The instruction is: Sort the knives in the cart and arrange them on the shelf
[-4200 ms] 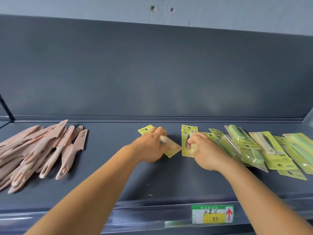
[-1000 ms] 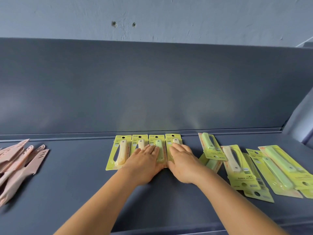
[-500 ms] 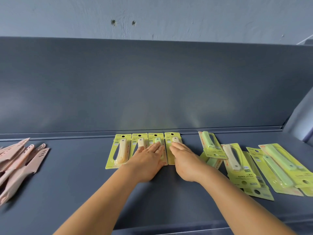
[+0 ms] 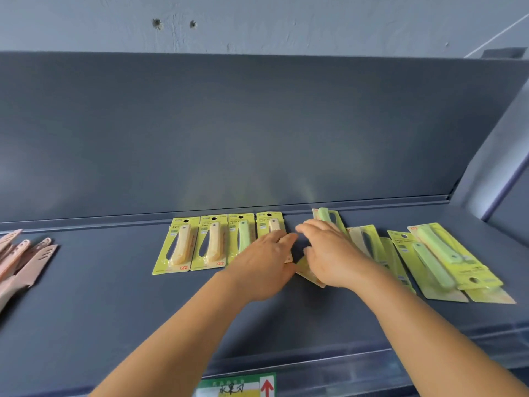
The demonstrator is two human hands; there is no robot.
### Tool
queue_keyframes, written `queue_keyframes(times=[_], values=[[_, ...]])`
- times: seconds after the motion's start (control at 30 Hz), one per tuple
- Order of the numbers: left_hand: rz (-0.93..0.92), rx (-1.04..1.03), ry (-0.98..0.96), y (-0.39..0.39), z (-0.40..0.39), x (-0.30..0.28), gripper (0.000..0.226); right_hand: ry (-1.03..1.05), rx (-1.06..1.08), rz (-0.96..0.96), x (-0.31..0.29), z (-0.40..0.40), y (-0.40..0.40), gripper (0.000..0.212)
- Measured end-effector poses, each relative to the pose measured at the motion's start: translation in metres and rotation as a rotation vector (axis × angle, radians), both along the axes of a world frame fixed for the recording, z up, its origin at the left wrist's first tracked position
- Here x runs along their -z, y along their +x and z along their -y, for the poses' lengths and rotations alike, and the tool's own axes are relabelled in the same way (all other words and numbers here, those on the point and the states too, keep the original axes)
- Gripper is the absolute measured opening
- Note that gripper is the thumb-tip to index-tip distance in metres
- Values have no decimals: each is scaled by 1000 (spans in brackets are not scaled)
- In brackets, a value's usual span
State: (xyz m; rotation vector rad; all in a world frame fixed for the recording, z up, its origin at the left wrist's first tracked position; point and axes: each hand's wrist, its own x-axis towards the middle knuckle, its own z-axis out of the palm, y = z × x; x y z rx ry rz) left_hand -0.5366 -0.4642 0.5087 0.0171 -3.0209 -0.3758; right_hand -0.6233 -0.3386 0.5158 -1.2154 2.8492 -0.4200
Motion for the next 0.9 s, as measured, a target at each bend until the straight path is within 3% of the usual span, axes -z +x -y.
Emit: queue_keyframes(times=[0.2,0.33,0.53,0.73,0.9], values=[[57,46,-47,-21,-45,16,54,192,108,10,10,-55,-27,47],[93,-55,-113,-26,-65,20,47,163,125,-47,8,-78,-36,39],[89,-226,-290,-25,-87,16,42,283,159,-103,9,-92,-45,36],[62,-342,-337,-39,-93,13,47,215,127,-68,6,-79,-46,33],[9,-347,-213,-37,-71,11,57,14,50,14,4,-62,-32,36]])
